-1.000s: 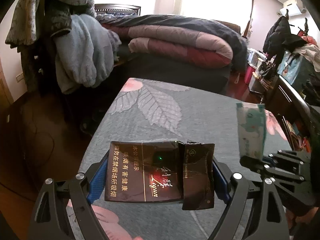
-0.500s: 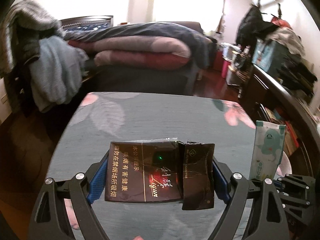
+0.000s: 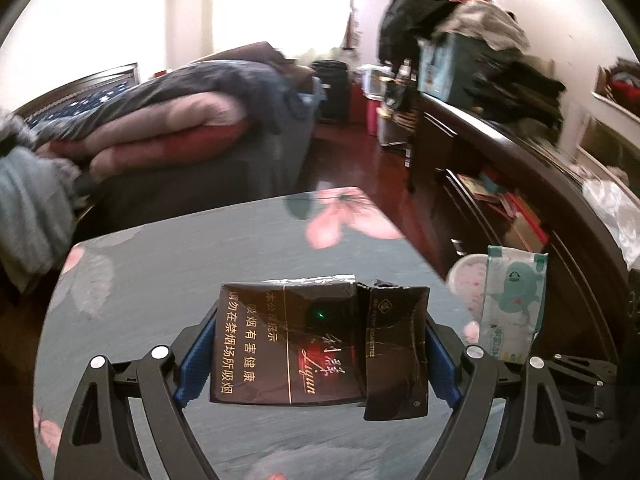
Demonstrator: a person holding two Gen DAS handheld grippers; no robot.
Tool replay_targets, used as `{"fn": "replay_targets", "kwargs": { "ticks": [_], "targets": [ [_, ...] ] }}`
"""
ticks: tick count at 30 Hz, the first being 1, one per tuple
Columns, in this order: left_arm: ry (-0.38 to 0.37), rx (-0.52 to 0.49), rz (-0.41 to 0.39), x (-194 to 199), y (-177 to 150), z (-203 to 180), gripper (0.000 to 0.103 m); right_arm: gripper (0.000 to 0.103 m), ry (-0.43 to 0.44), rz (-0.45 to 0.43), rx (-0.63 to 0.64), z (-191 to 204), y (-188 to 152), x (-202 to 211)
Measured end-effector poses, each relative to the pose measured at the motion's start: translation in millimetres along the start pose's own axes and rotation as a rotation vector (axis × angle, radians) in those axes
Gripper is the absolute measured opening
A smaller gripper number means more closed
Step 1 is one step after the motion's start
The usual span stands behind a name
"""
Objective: Collect trash
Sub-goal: 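Carry the cigarette pack and tissue packet to the wastebasket and release both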
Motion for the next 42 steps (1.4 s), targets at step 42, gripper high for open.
{"fn": "replay_targets", "kwargs": {
  "ticks": [42],
  "targets": [
    [-0.269,-0.247,0.259,-181.3,58.1,-250.2,0.088,0.013,-0.260,-0.070,-0.420,-262.2,-9.0,-15.3]
  ]
}}
Point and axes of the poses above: each gripper's, at about its wrist camera, not at the fingertips, and x roughly against the way its jaws point, z to its left, y to its top, the point moved 5 cm from there along -x, roughly the way its jaws point, and after that the axes turned 9 degrees about z, right-handed, at the moved point
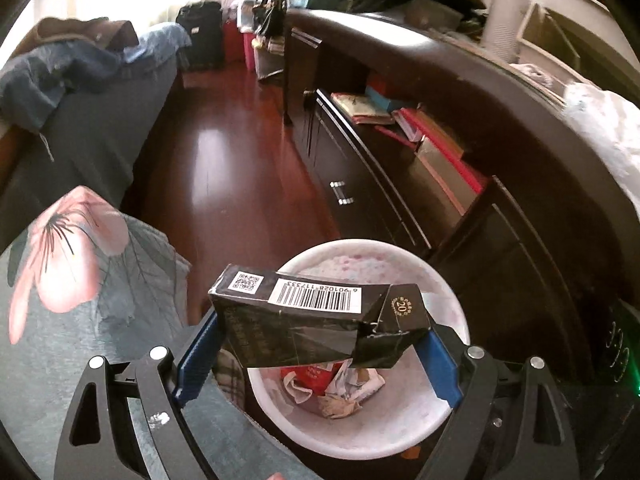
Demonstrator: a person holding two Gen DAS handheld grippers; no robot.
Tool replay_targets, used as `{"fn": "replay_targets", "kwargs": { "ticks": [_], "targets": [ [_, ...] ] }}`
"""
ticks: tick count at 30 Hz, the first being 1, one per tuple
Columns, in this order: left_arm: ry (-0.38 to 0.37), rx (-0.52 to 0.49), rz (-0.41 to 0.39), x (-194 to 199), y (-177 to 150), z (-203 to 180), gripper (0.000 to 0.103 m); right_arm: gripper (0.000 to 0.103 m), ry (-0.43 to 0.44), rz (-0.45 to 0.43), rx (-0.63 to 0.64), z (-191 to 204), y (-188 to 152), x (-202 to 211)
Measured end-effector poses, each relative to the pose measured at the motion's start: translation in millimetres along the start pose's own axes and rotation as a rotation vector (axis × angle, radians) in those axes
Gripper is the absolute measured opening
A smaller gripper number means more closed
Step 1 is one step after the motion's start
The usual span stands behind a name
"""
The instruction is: Collect trash
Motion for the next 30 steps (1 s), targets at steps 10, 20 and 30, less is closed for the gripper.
{"fn": "replay_targets", "kwargs": {
  "ticks": [10,20,30],
  "targets": [
    [0.004,-0.008,-0.045,19.0,6.9,1.9,0.099,0.034,-0.023,-0.029,0.010,6.3,-3.1,7.4],
    [0.046,-0.021,-0.085,45.2,2.0,0.0,0.099,0.053,-0.028,-0.065,0.010,16.3,-10.7,36.9],
    [0.088,0.038,-0.182,103.1,-23.2,24.3,0.099,0.092,-0.082,-0.128,0.045,61.0,-19.7,74.1]
  ]
}}
Point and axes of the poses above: each gripper's, at about its wrist camera, not at the fingertips, and x roughly against the way its jaws point, z to its left, y to its top, the point moved 5 cm from there along -x, roughly the way its jaws point, and after that the axes turned 9 degrees about z, right-handed, at the moved point
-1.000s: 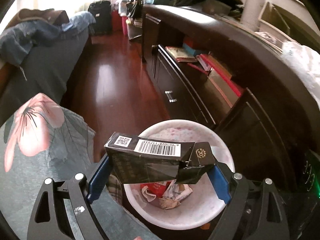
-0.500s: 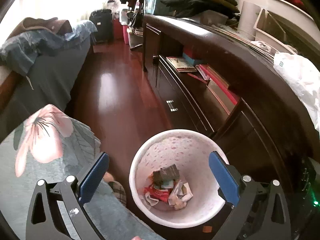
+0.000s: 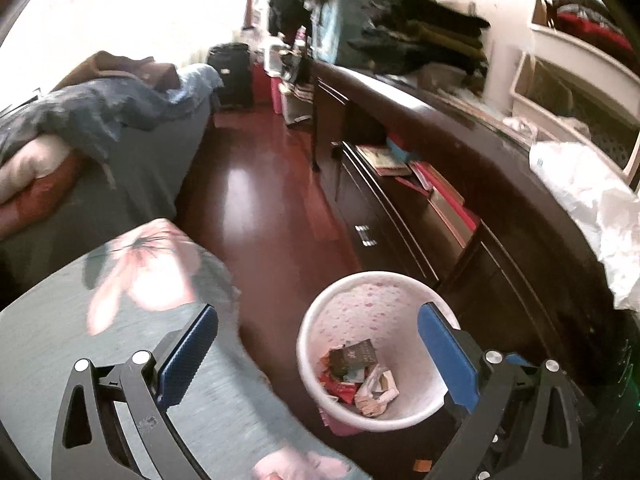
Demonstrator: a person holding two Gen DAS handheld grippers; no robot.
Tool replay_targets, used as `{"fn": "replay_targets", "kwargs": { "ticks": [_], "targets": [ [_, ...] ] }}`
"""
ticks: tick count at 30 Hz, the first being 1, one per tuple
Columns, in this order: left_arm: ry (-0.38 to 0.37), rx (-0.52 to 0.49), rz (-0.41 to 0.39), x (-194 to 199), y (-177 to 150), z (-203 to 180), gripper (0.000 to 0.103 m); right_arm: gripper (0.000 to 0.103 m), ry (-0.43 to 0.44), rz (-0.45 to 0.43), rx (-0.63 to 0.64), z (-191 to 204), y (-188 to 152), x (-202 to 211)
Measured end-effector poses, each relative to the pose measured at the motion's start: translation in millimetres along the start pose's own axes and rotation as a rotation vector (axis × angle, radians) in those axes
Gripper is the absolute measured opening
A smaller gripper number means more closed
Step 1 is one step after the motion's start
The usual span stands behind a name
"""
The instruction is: Collect trash
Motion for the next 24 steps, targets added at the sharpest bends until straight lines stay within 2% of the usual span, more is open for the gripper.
{"fn": "replay_targets", "kwargs": {
  "ticks": [4,8,12,17,19,21,24],
  "targets": [
    [0.017,0.072,-0.057,42.8,-17.5,32.2,0.099,0.099,0.007,-0.024,0.053,35.2,-8.0,20.4],
    [0.024,0.136,-0.123,85.8,-37.7,63.9,0.099,0.099,0.018,-0.042,0.113,75.1,-19.4,41.1],
    [0.032,0.231,-0.195,135.1,-63.0,98.8,0.099,0.099,0.075,-0.039,0.162,118.2,-34.0,60.1],
    [0.045,0.373,-0.354,210.7,-105.2,149.9,0.099,0.099,0.144,-0.036,0.269,177.0,-58.4,85.2],
    [0.057,0.424,-0.395,234.9,-121.6,168.0,0.099,0.099,0.174,-0.035,0.320,202.0,-69.2,97.0],
    [0.081,0.470,-0.417,256.6,-138.3,184.1,0.099,0.099,0.201,-0.039,0.362,223.2,-78.3,109.0],
    [0.164,0.503,-0.444,286.3,-162.2,201.1,0.099,0.099,0.236,-0.067,0.422,253.5,-89.0,132.4]
  ]
}}
Point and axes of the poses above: each gripper's, at about its wrist camera, not at the fingertips, and x roughly against the way its jaws point, z to its left, y to its top, the point moved 5 cm from there along -x, roughly the way its jaws point, and after that the axes turned 9 degrees about z, right-handed, at the moved point
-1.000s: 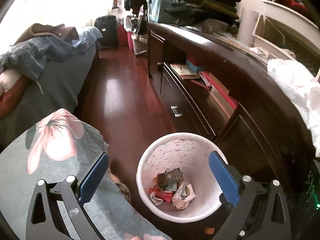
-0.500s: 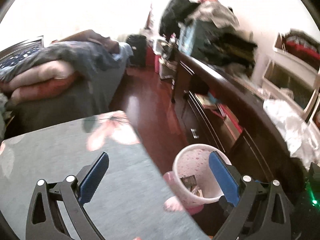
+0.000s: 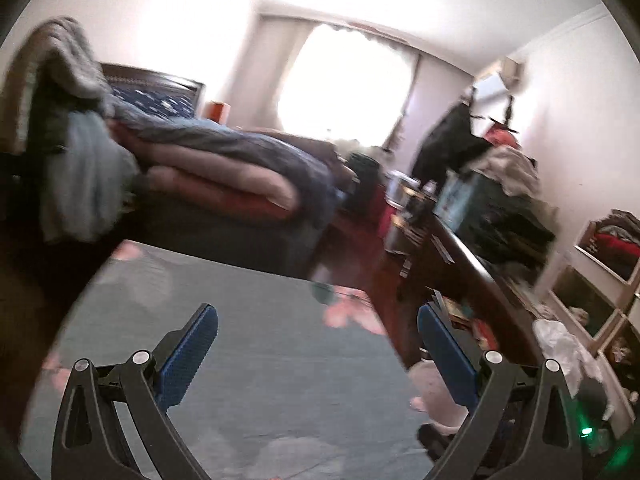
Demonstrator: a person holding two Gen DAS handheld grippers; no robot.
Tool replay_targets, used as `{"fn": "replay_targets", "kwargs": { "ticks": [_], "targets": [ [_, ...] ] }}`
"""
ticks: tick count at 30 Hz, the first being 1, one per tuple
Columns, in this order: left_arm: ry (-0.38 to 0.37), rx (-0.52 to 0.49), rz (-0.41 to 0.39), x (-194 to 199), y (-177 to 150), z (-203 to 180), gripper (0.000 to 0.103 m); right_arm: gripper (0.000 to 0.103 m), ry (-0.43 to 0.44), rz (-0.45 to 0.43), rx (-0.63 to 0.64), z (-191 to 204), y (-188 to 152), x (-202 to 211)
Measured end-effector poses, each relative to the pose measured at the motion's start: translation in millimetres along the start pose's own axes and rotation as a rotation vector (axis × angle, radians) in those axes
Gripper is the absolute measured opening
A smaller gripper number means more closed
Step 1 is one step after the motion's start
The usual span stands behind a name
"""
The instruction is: Collect trash
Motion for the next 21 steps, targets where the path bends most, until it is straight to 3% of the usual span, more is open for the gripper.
{"fn": "replay_targets", "kwargs": {
  "ticks": [8,15,21],
  "targets": [
    [0.118,-0.029,-0.080,69.4,-7.0,31.6,0.099,0.100,0.039,-0.112,0.108,71.5,12.1,52.5],
    [0.252,-0.018,-0.160,129.4,-2.3,48.1,0.099,0.100,0.021,-0.189,0.110,87.5,18.0,92.8],
    [0.266,-0.001,-0.232,165.9,3.1,54.5,0.099,0.100,0.038,-0.233,0.130,99.5,20.9,121.4]
  ]
}}
Point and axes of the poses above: each gripper's, at about its wrist camera, not at the fingertips, and x roughly against the way its jaws point, z to its left, y to its top, the point moved 5 cm from there along -x, roughly the way its jaws point, and after that the axes turned 9 degrees about z, right-handed, at the moved point
